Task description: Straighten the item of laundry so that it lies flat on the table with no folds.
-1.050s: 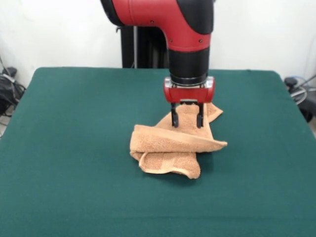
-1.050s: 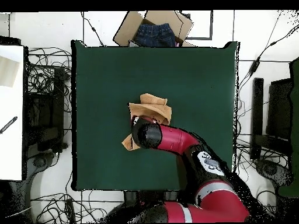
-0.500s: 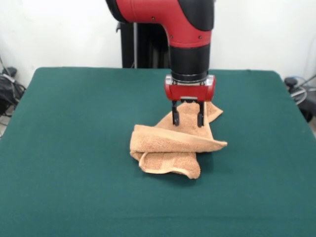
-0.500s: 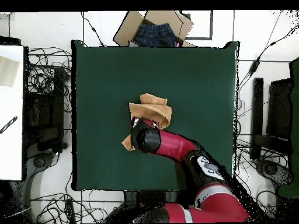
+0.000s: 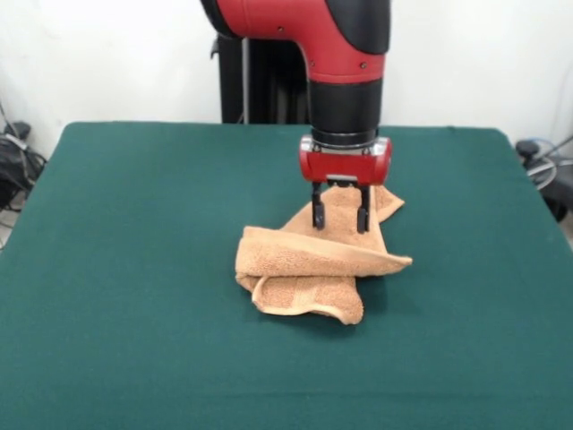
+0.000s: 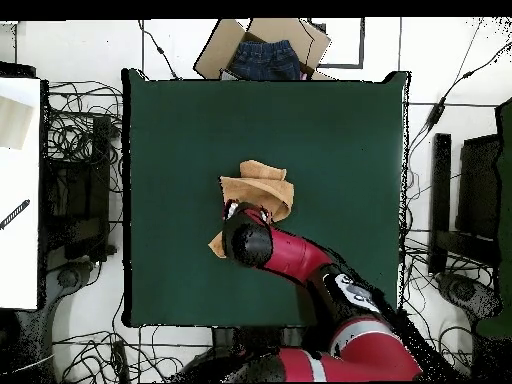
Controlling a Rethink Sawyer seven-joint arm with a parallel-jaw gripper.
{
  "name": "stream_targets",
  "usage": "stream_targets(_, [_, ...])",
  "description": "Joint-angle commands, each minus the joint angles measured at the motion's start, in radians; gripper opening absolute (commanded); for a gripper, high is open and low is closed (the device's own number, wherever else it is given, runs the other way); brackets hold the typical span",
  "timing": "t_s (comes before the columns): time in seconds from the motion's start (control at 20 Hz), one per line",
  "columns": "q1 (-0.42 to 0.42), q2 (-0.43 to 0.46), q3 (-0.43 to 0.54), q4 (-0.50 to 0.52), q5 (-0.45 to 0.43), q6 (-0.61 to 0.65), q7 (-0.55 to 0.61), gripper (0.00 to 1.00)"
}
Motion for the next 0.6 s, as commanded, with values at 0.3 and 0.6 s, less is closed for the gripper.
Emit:
stream_targets(0.3, [0.176,0.029,-0.178,0.002,0.225,0.043,0.317,1.0])
stream_targets(0.6, [0.266,0.106,-0.274,-0.037,0.343,0.112,0.294,1.0])
